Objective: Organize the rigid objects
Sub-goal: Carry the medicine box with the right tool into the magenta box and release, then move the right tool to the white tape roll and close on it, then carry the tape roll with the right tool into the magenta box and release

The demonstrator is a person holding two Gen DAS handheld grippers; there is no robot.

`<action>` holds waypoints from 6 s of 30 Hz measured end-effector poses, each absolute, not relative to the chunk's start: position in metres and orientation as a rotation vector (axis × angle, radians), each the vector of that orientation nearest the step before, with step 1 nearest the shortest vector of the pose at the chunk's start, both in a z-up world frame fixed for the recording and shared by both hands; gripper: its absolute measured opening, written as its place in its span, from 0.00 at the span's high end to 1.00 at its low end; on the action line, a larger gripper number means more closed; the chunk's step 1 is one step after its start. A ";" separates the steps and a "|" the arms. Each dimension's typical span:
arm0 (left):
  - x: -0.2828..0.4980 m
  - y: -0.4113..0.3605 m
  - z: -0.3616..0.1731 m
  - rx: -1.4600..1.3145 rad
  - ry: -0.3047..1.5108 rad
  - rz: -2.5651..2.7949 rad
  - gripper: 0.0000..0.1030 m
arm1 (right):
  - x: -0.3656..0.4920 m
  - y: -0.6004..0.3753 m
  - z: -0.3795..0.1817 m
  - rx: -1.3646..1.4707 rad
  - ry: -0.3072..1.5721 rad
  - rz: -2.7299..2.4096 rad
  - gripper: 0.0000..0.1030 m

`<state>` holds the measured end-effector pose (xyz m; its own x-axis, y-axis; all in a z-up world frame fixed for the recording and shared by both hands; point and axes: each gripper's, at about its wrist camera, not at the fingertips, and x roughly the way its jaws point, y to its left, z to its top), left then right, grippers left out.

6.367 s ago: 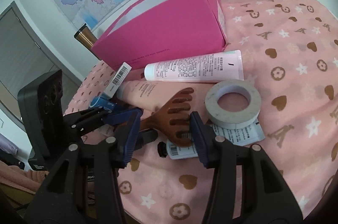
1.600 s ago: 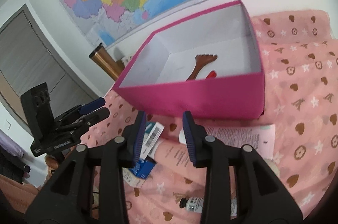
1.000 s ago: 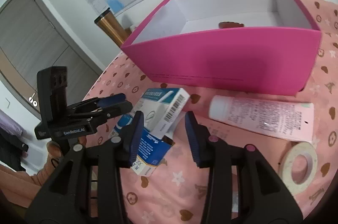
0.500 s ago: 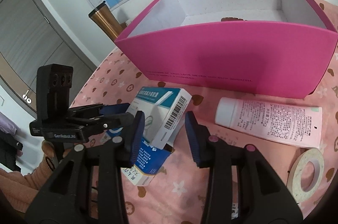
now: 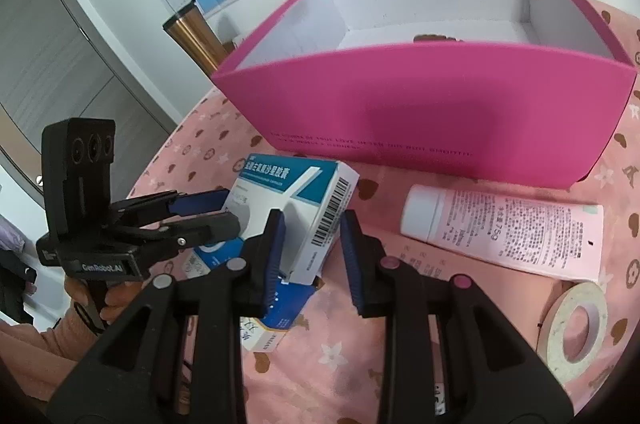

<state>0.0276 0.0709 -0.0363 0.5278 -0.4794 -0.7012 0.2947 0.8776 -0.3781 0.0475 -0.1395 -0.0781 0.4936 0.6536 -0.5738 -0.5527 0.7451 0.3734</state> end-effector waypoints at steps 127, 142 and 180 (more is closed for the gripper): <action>0.002 -0.105 -0.013 0.041 0.906 -0.741 0.37 | 0.042 -0.298 -0.109 0.134 0.839 0.383 0.61; 0.010 -0.117 -0.015 0.035 0.922 -0.757 0.38 | 0.044 -0.289 -0.112 0.013 0.826 0.364 0.83; 0.056 -0.103 0.054 0.020 0.723 -0.695 0.61 | 0.066 -0.243 0.010 -0.028 0.539 0.489 0.84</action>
